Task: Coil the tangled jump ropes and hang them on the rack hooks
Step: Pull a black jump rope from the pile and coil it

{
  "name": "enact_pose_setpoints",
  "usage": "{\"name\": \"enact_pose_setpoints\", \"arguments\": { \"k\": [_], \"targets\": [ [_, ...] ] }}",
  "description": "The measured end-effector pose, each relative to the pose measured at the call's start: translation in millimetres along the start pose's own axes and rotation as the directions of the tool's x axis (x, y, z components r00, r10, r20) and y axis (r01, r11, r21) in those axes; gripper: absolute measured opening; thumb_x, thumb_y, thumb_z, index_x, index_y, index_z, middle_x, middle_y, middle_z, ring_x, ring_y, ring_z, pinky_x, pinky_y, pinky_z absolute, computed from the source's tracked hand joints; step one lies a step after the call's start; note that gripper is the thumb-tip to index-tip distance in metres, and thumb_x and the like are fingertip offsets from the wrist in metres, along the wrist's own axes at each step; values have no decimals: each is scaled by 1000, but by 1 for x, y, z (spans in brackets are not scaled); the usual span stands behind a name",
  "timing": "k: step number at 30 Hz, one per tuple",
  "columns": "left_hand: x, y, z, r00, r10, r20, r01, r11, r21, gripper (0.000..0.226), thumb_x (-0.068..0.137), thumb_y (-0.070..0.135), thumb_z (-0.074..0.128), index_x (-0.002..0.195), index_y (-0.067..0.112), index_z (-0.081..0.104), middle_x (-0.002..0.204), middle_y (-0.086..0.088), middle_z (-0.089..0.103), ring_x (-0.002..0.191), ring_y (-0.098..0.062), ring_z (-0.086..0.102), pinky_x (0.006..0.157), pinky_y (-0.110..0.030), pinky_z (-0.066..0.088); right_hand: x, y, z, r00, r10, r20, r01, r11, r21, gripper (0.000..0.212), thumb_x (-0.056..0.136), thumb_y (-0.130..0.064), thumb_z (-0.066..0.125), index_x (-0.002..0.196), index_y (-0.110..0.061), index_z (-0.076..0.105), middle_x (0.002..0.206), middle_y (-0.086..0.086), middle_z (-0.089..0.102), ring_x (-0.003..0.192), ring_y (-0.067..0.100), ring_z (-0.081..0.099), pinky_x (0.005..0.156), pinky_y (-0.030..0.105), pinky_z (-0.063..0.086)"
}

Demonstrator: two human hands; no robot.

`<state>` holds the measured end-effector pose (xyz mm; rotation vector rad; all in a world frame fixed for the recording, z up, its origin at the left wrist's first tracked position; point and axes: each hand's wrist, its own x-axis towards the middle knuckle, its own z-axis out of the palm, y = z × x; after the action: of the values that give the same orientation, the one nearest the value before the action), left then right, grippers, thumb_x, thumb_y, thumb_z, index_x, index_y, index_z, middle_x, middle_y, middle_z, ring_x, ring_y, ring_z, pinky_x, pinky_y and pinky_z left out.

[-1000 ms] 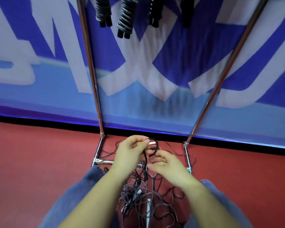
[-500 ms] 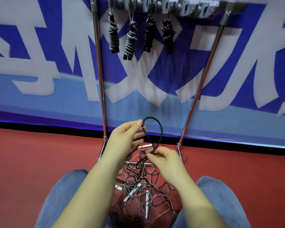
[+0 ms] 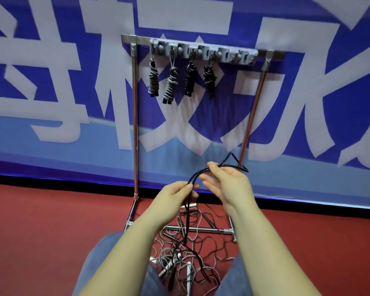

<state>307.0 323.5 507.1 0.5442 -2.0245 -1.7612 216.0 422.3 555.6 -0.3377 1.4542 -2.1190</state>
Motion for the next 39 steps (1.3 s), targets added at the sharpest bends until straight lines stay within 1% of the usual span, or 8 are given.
{"name": "enact_pose_setpoints", "arguments": {
  "k": [4,8,12,19,23,27,32,39],
  "targets": [
    [3,6,-6,997,72,-6,-70,983,170,20,100,15,47,98,24,64,79,6,66,68,4,60,70,-9,45,2,2,2,1000,-4,16,4,999,44,8,92,-10,57,87,-6,60,85,7,67,74,15,68,58,20,56],
    [7,10,-2,989,-38,-146,22,994,-104,24,99,10,45,85,16,63,74,-3,58,57,-10,63,60,-21,52,0,16,-5,984,48,171,-22,988,-151,15,92,-7,56,106,-11,59,98,5,66,86,12,65,74,22,54],
    [13,24,-6,969,-121,-217,33,928,-371,23,100,10,43,84,11,60,75,-4,54,55,-13,64,52,-23,56,-2,42,-18,955,122,269,110,698,-707,30,85,-12,67,114,-17,64,109,0,68,91,6,62,81,18,46],
    [13,30,-20,939,-225,-260,38,818,-574,21,100,15,46,91,11,64,90,-3,64,67,-15,69,54,-25,57,-7,57,-25,954,90,287,249,299,-921,18,91,-30,58,74,-25,53,72,-5,59,64,13,50,64,29,41],
    [15,30,-27,938,-226,-265,3,767,-642,21,100,24,47,94,12,63,89,-3,66,71,-16,69,60,-26,57,-7,58,-20,967,152,206,49,681,-731,14,94,-22,56,81,-18,60,80,4,71,62,15,60,66,34,55],
    [14,17,-18,963,-230,-140,150,889,-433,34,99,45,38,98,20,60,94,0,70,89,-17,66,82,-31,48,-10,48,-14,972,176,154,-112,929,-353,14,96,-18,54,85,-10,58,79,7,71,60,17,69,56,24,57],
    [2,-14,-2,957,-219,189,266,924,-276,47,102,38,34,108,6,67,96,-12,71,87,-18,68,88,-29,51,-8,34,-12,977,208,50,-211,976,48,15,96,-16,51,84,-8,53,82,10,67,54,15,68,52,23,56],
    [-5,-26,-9,979,-84,186,60,989,132,12,96,19,55,93,18,66,79,5,69,75,1,61,79,-18,43,-5,23,-20,976,214,27,-212,925,317,19,97,-18,49,81,-8,52,64,6,71,54,16,69,49,21,55]
  ]
}}
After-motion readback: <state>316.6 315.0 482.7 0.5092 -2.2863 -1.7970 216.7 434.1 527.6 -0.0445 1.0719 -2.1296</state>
